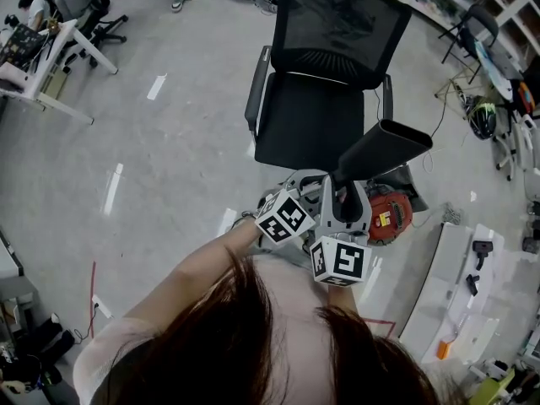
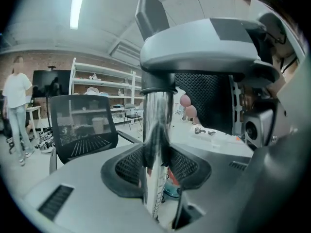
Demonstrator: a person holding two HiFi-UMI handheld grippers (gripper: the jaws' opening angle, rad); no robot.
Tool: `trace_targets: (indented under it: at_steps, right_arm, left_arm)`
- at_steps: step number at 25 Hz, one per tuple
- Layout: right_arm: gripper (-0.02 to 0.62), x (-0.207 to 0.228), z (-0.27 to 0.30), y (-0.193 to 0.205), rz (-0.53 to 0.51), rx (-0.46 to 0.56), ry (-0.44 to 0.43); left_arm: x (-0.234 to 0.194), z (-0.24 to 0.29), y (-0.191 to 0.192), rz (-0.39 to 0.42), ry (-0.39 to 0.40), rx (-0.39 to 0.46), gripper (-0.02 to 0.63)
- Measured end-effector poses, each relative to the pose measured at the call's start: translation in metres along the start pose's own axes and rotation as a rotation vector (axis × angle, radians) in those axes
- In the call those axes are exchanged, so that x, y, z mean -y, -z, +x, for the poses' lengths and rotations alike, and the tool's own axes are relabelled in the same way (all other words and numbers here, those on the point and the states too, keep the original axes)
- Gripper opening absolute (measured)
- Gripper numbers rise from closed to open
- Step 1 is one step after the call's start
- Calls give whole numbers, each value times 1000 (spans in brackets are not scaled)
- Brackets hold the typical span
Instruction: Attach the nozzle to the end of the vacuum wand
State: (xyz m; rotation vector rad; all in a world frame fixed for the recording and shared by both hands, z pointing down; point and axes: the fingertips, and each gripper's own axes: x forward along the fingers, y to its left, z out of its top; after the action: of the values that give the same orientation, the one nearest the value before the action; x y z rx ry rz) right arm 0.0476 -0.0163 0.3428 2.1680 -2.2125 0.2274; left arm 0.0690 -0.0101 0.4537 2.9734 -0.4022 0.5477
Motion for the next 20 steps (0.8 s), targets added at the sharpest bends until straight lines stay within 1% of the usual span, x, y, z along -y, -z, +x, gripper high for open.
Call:
trace_targets:
  at_steps: [2, 4, 6, 8, 13, 20]
  right_arm:
    - [169, 1, -3, -1, 21, 10, 0]
    - [169, 3, -4, 0, 42, 31, 18]
    - [169, 3, -5, 2, 37, 41, 31]
    - [169, 3, -6, 3, 25, 35, 19]
    - [169, 1, -7, 5, 49, -13, -53]
    - [169, -8, -8, 3, 78, -87, -210]
  left_arm:
    - [2, -1, -1, 0, 7, 3, 155]
    - [2, 0, -1, -4, 5, 2, 155]
    - [2, 0, 0, -10, -2, 0, 155]
    - [1, 1, 0, -9, -6, 1, 156]
    - [2, -1, 1, -6, -1, 8, 155]
    - [0, -6, 0, -10, -2, 12, 155]
